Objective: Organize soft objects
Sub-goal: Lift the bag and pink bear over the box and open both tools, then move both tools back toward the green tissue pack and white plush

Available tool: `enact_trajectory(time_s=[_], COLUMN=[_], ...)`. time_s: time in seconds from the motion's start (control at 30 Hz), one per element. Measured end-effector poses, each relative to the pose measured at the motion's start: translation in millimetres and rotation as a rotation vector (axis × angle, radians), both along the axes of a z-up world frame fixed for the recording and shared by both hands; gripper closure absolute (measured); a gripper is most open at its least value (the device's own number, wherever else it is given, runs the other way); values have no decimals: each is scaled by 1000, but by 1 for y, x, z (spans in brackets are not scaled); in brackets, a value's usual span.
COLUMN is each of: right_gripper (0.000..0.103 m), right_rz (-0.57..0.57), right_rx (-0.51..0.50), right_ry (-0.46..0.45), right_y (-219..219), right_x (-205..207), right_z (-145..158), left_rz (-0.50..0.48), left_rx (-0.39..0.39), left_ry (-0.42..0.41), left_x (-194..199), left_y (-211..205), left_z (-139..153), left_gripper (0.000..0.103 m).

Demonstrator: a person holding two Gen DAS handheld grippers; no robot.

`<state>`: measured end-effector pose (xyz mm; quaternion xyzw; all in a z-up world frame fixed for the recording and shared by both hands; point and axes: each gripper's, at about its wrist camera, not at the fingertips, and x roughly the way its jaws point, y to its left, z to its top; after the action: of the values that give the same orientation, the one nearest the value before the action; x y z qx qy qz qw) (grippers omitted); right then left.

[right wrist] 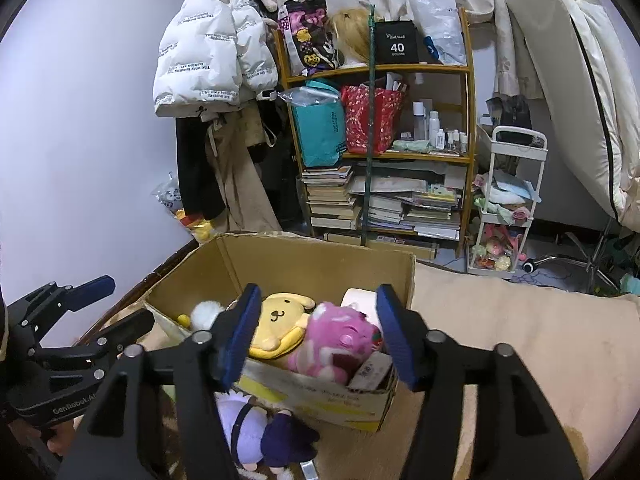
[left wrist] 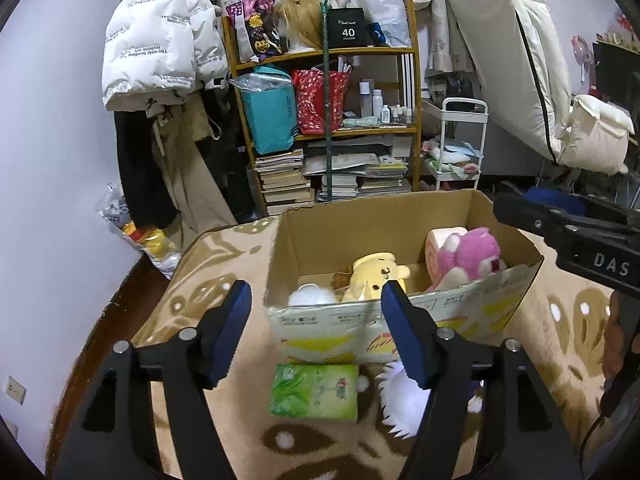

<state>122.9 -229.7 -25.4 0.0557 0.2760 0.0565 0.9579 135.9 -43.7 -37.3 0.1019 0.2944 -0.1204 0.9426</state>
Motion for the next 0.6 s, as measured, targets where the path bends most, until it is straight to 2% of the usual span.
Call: enact_trajectory(time_s=[0.1,0.23,0.4,0.5,0.6], right_gripper=[34,19,11,0,0], right_rz=[1,7,14,-4,-11], right_rx=[-15,-26,-22,-17,-7], right_ry=[-5,-12,-6,-17,-30], right_y=[3,6,11,14,15], right_x=[-7,-18,-30,-39,-47], right_z=[5,11,14,17,20], left_rz=[11,18,-6,1,18], left_rx=[17,29,-9,-32,-33], left_ry=[1,2,19,34,33], left_x=[-5,-16,-27,-32,-38], left_y=[3,8,14,18,22], left_z=[3,6,10,12,15], left_gripper=[25,18,13,10,9])
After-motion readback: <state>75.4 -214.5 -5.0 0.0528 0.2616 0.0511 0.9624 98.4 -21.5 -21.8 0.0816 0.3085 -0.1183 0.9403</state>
